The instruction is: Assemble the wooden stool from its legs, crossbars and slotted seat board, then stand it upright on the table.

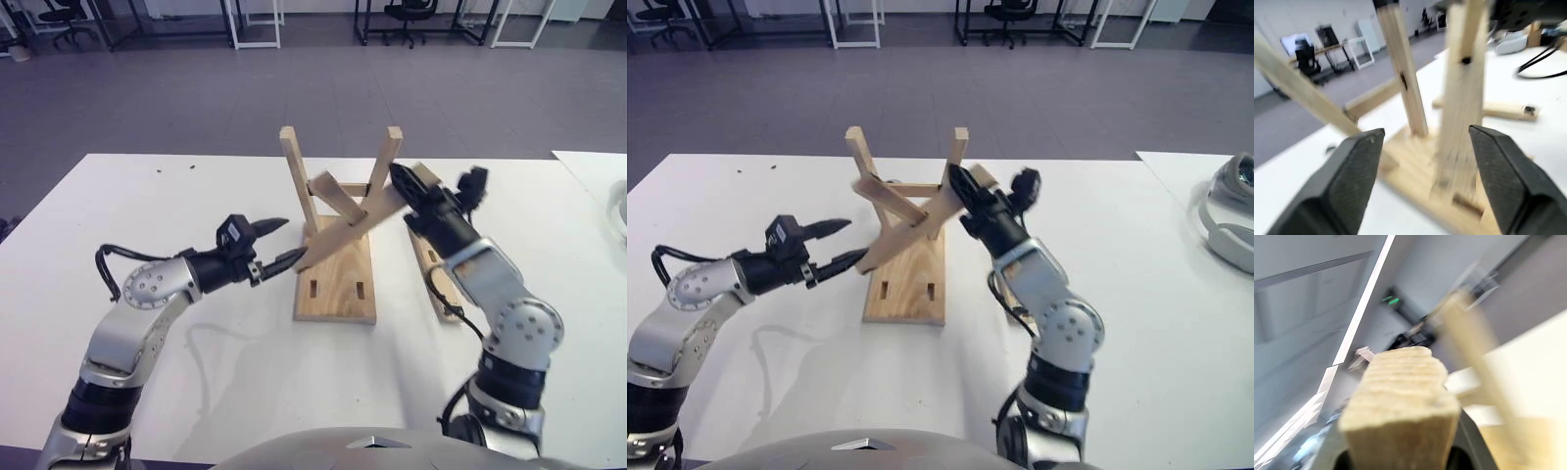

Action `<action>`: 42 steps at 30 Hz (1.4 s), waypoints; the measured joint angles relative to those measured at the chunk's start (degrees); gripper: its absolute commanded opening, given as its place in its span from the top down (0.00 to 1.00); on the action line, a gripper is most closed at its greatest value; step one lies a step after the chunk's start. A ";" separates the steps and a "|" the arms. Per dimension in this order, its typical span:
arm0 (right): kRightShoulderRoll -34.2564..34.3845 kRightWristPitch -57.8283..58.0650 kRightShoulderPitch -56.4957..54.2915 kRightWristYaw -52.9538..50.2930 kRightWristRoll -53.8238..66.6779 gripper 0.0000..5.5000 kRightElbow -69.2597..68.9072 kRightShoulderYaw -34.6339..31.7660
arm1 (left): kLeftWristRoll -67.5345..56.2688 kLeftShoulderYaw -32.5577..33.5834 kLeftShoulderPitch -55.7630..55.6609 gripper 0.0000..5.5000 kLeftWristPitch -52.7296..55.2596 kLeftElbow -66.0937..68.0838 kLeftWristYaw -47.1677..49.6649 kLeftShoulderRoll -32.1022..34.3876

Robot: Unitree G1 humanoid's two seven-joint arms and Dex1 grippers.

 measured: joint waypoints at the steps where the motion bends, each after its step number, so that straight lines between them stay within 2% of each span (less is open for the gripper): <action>1: -1.10 -0.70 4.19 -0.94 -0.97 0.81 -2.26 -1.39 | 2.52 0.03 2.51 0.30 -0.25 1.96 1.80 -0.02; 4: -2.26 -2.74 10.87 -2.23 -2.58 0.81 -5.12 -3.92 | 8.33 -0.45 6.71 0.19 -1.89 8.33 5.57 -0.24; 7: -3.34 -4.90 12.75 -2.19 -3.28 0.81 -5.62 -4.26 | 13.50 -3.81 7.15 0.13 -2.66 13.54 7.29 -1.40; 17: -10.27 -5.69 13.56 -2.85 -1.11 0.81 -5.94 -3.26 | 15.46 -8.67 2.81 0.13 -0.27 17.35 9.13 -9.61; 25: -21.32 -4.95 5.22 -2.69 -21.20 0.81 -10.96 7.85 | 5.97 -10.90 3.49 0.13 9.26 7.40 6.67 -15.42; 28: -22.08 -7.02 7.69 2.41 -26.69 0.81 -8.86 12.81 | 3.87 -8.89 3.22 0.13 10.63 5.39 6.81 -15.84; 31: -22.55 -11.10 7.48 7.10 -30.07 0.81 -5.37 14.87 | 2.63 -6.41 2.93 0.13 11.33 4.53 6.67 -14.70; 34: -21.44 -12.93 5.59 8.83 -30.33 0.81 -1.83 15.24 | 2.63 -6.05 2.22 0.13 11.40 4.53 6.53 -14.14; 38: -18.96 -12.53 4.18 10.06 -27.94 0.81 0.18 12.35 | 2.66 -6.05 2.19 0.13 11.36 4.55 6.44 -13.59; 39: -18.49 -12.23 3.82 10.13 -27.27 0.74 0.22 11.43 | 2.66 -6.05 2.21 0.13 11.31 4.63 6.44 -13.55; 42: -16.05 -10.60 2.83 10.29 -23.00 0.62 0.63 9.16 | 2.66 -5.80 2.25 0.13 11.11 5.09 6.37 -13.11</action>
